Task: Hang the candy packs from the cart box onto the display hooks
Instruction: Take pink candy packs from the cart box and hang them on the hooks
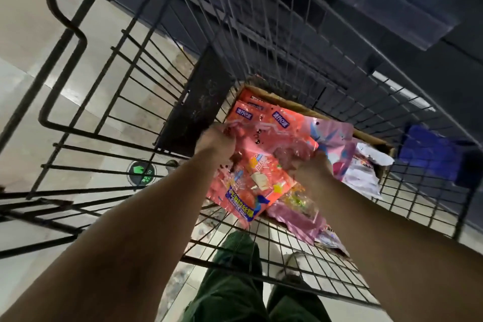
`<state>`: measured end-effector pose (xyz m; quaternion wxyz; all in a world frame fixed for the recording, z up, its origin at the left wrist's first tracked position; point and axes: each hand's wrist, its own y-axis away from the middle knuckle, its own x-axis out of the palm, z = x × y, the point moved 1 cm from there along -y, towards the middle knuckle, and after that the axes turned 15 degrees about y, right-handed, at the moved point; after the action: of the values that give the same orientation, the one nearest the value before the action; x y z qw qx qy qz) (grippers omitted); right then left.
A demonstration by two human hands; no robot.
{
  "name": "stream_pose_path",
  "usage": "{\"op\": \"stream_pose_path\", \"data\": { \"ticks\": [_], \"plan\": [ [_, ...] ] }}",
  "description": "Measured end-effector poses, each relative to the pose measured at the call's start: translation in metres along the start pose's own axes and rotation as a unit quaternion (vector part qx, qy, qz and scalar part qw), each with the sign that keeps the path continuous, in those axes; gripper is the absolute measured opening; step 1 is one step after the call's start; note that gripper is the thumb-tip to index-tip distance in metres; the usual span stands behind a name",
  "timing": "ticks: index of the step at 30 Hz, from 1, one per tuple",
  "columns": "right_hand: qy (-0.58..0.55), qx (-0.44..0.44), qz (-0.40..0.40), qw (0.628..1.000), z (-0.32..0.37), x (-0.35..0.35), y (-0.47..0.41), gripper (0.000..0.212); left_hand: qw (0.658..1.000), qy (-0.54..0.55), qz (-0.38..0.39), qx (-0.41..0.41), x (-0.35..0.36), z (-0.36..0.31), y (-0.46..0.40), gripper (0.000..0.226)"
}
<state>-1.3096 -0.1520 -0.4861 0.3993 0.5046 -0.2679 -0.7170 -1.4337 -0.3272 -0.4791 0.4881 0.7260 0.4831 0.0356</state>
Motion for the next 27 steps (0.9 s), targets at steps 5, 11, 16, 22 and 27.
{"op": "stream_pose_path", "data": {
  "ticks": [5,11,16,22,27],
  "plan": [
    [-0.034,-0.017,-0.005,0.999,0.002,-0.023,-0.009,0.021,0.996,0.077,0.033,-0.03,0.013,0.003,-0.016,0.036],
    [-0.051,0.007,0.027,0.998,0.005,-0.026,-0.003,0.057,0.992,0.127,-0.008,-0.008,0.014,0.003,-0.016,0.06],
    [-0.132,0.016,0.039,0.99,0.001,-0.036,0.014,0.049,0.983,0.183,0.03,0.004,0.018,-0.005,0.003,0.022],
    [-0.251,0.017,0.038,0.967,-0.019,-0.101,0.047,0.04,0.979,0.135,0.135,0.072,0.019,-0.065,0.061,0.02],
    [-0.336,-0.083,-0.015,0.938,-0.055,-0.188,0.085,0.024,0.958,0.176,0.143,0.174,0.051,-0.144,0.134,0.025]
  ]
}}
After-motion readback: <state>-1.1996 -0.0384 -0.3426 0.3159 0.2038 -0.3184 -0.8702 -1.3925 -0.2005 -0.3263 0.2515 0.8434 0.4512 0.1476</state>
